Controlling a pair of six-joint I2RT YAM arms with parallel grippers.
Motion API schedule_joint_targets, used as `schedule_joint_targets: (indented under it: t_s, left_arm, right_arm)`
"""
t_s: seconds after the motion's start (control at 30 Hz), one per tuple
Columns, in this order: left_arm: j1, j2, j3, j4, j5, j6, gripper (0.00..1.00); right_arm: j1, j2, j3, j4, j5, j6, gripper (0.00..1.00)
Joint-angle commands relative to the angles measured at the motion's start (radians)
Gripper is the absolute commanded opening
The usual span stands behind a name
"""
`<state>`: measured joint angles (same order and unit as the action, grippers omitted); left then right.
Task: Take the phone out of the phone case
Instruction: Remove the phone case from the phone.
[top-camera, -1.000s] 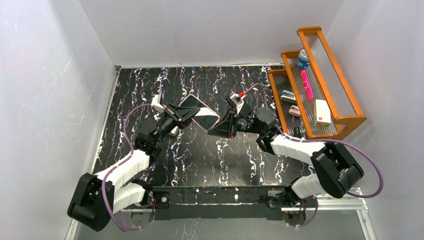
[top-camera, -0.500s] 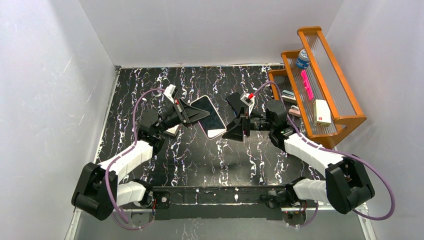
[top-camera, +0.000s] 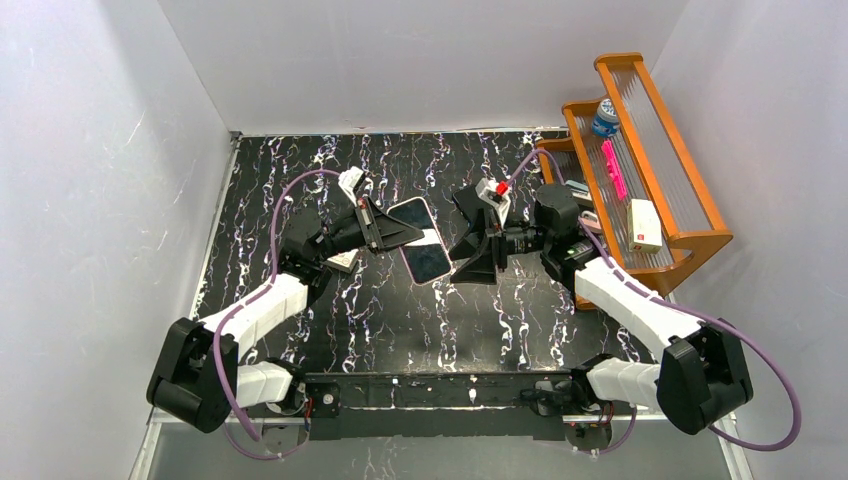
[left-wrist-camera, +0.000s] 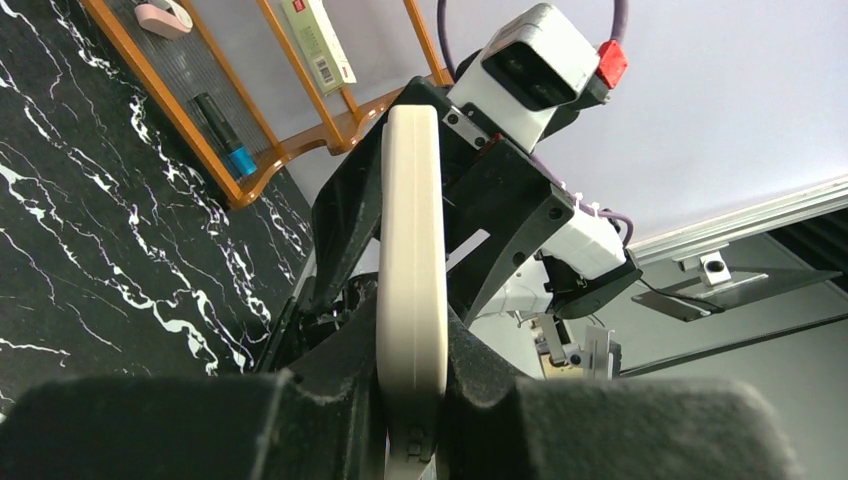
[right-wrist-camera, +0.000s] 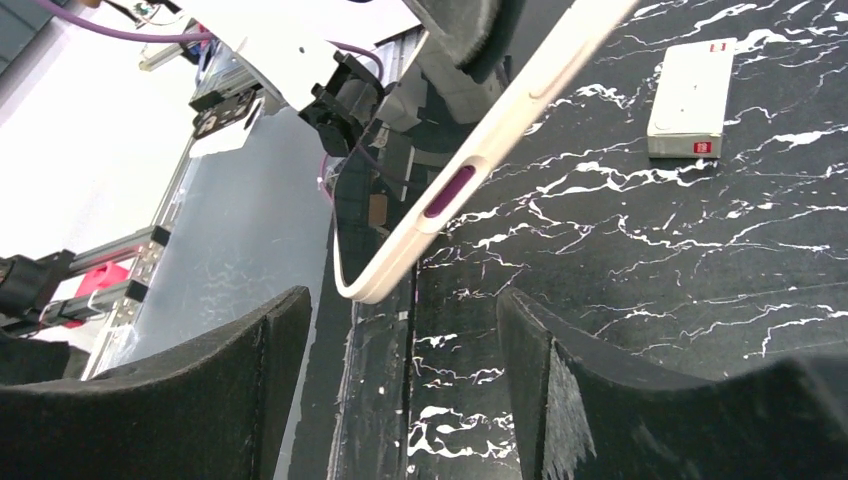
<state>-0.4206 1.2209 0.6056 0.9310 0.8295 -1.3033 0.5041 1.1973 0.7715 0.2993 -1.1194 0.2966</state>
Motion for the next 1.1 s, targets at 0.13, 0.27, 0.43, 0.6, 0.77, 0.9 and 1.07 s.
schedule_joint_targets:
  t_s: [0.13,0.27,0.43,0.6,0.77,0.9,1.07]
  left_arm:
    - [0.006,-0.021,0.061,0.017,0.04,0.028,0.0]
    - [0.006,-0.02,0.068,0.013,0.044,0.027,0.0]
    - [0.006,-0.016,0.077,0.008,0.047,0.018,0.0]
    - [0.006,-0.035,0.076,0.007,0.035,0.016,0.0]
    - [0.006,-0.045,0.098,0.006,0.04,0.001,0.0]
    - [0.006,-0.037,0.12,0.006,0.052,-0.053,0.0]
    - [0.006,-0.038,0.133,0.006,0.073,-0.107,0.0]
  right_arm:
    - [0.003,0.025,0.093,0.0,-0.1,-0.018,0.68]
    - [0.012,0.045,0.111,-0.001,-0.108,-0.019,0.58]
    - [0.016,0.072,0.115,-0.023,-0.126,-0.05,0.4]
    - [0.017,0.081,0.115,-0.069,-0.146,-0.112,0.17]
    - [0.031,0.073,0.131,-0.193,-0.141,-0.287,0.01]
    - [0.068,0.055,0.141,-0.278,-0.099,-0.479,0.01]
    - [0.089,0.062,0.16,-0.298,-0.075,-0.589,0.01]
